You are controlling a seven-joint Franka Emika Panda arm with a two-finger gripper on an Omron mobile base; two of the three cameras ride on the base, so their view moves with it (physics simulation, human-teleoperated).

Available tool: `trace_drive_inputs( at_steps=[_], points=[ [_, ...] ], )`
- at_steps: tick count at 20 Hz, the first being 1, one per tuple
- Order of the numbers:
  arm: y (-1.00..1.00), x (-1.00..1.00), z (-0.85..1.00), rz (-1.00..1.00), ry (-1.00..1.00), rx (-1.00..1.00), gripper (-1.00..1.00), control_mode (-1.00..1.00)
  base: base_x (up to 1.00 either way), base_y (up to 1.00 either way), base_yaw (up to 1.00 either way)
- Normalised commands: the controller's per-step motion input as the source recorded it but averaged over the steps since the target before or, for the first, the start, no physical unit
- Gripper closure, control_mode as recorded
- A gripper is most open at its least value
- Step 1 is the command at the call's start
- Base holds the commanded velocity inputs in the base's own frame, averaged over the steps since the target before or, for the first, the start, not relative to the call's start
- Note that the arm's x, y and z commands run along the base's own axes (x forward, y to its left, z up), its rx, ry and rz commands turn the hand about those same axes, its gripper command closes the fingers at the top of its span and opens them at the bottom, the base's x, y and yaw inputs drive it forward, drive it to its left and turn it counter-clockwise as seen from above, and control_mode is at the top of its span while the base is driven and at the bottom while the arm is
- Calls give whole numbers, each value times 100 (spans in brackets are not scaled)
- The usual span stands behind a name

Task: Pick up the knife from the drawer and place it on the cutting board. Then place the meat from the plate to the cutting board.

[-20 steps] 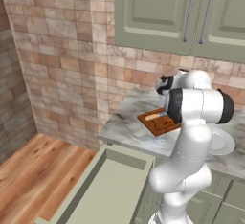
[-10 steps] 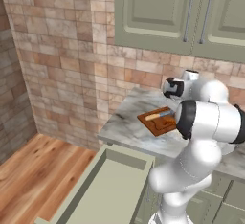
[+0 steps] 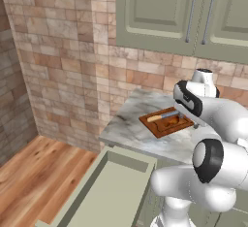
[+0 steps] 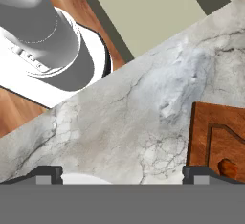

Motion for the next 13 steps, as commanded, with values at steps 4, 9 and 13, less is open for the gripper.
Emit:
trace_drive_inputs(
  at_steps=[4, 9, 13],
  points=[
    [9, -66, 56, 11, 0, -7, -100, -100, 0, 0, 0],
    [9, -76, 27, 10, 0, -4, -100, -100, 0, 0, 0],
    [39, -53, 7, 10, -1, -4, -100, -100, 0, 0, 0]
  ],
)
